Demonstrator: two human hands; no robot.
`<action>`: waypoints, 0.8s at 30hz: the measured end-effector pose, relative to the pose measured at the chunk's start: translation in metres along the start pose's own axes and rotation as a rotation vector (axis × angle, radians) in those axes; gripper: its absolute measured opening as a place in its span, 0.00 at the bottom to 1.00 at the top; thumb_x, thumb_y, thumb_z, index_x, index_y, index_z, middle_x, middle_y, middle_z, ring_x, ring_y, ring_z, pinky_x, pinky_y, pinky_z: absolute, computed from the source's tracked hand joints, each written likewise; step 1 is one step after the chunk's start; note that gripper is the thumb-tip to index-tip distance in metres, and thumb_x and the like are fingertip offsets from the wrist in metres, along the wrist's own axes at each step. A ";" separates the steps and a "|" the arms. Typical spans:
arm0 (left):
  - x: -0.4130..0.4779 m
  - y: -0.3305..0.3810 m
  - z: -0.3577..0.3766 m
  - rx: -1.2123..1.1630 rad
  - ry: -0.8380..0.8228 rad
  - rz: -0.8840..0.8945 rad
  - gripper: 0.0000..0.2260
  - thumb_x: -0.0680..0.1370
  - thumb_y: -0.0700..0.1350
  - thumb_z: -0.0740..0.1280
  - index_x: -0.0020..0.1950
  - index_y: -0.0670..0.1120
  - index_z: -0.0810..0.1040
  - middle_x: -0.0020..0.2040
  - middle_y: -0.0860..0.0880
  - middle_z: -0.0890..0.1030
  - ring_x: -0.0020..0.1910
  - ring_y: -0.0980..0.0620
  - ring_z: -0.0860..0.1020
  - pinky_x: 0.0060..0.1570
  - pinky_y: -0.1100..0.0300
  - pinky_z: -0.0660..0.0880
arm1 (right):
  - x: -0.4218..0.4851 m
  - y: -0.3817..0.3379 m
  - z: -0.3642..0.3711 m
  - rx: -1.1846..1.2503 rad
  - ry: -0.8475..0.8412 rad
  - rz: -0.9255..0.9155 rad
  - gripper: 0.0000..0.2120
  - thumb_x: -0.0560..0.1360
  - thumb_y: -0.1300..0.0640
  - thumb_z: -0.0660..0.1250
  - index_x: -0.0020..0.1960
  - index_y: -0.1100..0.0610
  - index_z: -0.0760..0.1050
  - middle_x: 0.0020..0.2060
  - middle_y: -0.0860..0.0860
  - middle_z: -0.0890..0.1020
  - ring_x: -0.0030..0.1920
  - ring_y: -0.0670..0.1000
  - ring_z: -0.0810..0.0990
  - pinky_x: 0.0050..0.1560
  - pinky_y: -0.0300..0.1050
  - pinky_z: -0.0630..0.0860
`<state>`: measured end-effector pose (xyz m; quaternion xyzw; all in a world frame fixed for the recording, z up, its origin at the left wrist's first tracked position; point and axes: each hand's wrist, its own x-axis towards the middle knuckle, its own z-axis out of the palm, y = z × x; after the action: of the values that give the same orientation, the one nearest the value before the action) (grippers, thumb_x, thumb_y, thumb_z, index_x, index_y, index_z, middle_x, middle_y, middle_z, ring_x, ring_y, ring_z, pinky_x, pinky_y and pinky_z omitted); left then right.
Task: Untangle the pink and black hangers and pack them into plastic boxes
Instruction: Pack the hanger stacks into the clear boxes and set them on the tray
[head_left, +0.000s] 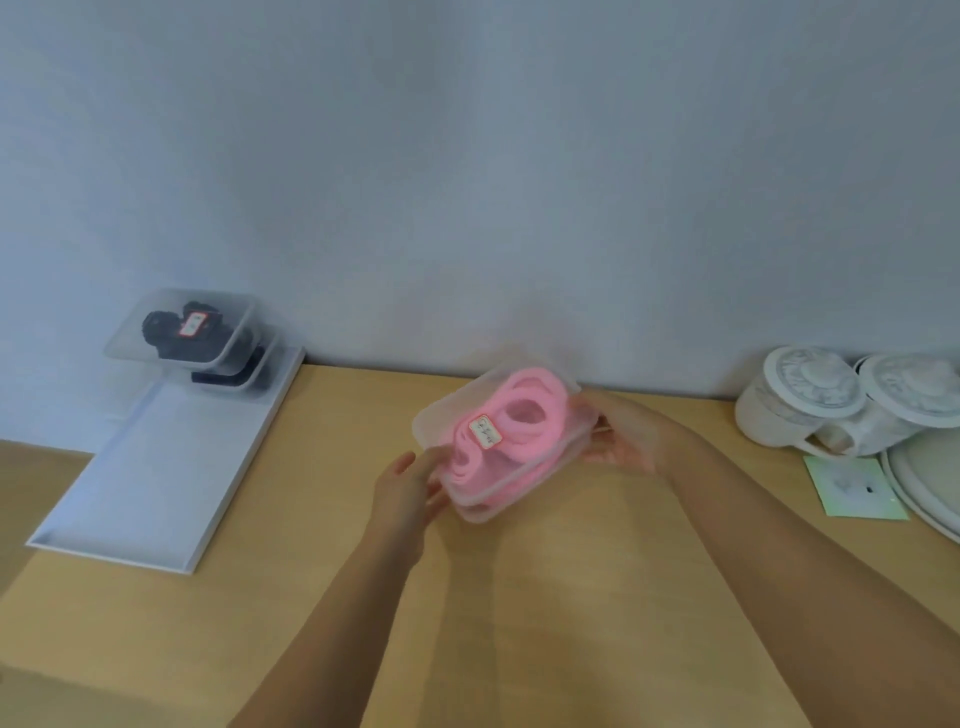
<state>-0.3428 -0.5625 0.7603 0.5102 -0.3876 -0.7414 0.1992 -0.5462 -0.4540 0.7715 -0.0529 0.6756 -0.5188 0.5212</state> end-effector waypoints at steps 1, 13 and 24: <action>0.003 0.005 -0.004 0.013 0.031 0.015 0.18 0.71 0.42 0.70 0.60 0.38 0.76 0.48 0.43 0.80 0.38 0.49 0.78 0.32 0.61 0.76 | -0.003 0.002 -0.001 -0.038 -0.044 0.026 0.04 0.74 0.57 0.63 0.44 0.55 0.76 0.36 0.52 0.78 0.36 0.50 0.78 0.35 0.41 0.76; -0.011 0.017 -0.022 0.064 0.005 -0.070 0.05 0.74 0.43 0.67 0.47 0.44 0.80 0.39 0.47 0.79 0.38 0.50 0.76 0.41 0.56 0.73 | -0.011 0.013 0.025 -0.025 0.019 -0.041 0.10 0.74 0.51 0.66 0.49 0.56 0.78 0.40 0.52 0.81 0.41 0.52 0.79 0.39 0.44 0.76; -0.013 0.080 -0.145 0.060 0.114 0.088 0.06 0.72 0.45 0.69 0.47 0.45 0.80 0.45 0.46 0.79 0.42 0.50 0.76 0.39 0.59 0.73 | -0.025 0.005 0.161 -0.010 -0.117 -0.103 0.10 0.74 0.51 0.67 0.48 0.57 0.80 0.38 0.51 0.82 0.37 0.49 0.78 0.39 0.43 0.75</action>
<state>-0.2136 -0.6572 0.8045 0.5398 -0.4199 -0.6898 0.2377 -0.4107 -0.5403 0.7969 -0.1204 0.6428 -0.5378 0.5320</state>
